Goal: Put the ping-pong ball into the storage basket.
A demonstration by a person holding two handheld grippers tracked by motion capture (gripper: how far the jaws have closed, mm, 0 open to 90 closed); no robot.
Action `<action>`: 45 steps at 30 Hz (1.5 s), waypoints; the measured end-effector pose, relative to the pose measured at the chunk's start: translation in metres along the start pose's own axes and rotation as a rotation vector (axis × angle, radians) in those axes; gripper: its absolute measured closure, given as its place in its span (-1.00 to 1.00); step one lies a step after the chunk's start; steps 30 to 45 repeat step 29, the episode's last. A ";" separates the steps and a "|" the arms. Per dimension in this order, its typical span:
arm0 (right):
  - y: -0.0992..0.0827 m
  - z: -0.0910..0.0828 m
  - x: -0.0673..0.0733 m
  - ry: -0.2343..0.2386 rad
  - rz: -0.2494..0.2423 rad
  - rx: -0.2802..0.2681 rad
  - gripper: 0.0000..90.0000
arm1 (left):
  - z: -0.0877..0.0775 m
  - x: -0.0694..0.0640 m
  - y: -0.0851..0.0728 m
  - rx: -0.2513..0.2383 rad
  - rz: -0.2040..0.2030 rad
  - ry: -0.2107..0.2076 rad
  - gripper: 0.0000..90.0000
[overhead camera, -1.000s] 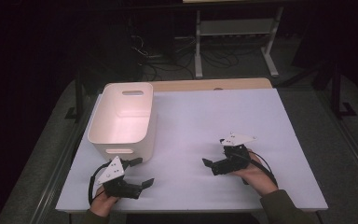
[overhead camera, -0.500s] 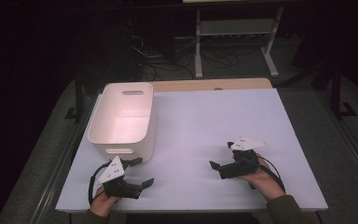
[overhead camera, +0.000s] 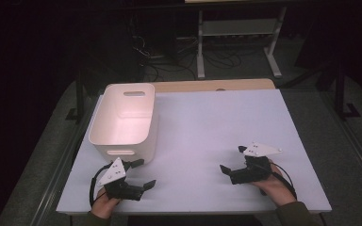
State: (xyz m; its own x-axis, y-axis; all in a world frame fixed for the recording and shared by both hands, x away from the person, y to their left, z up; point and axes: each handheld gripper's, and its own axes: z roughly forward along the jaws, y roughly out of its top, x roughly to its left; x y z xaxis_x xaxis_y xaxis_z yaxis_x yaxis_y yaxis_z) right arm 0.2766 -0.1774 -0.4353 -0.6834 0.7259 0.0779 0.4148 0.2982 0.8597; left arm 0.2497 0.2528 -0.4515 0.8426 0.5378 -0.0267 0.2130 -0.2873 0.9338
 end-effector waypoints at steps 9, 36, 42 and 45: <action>-0.008 -0.014 -0.009 -0.030 0.014 -0.009 -0.96 | 0.000 0.000 0.000 0.001 -0.001 -0.001 -0.69; -0.018 -0.009 -0.018 -0.023 0.015 0.057 -0.97 | 0.000 0.000 0.000 0.001 0.000 0.000 -0.69; -0.018 -0.009 -0.018 -0.023 0.015 0.057 -0.97 | 0.000 0.000 0.000 0.001 0.000 0.000 -0.69; -0.018 -0.009 -0.018 -0.023 0.015 0.057 -0.97 | 0.000 0.000 0.000 0.001 0.000 0.000 -0.69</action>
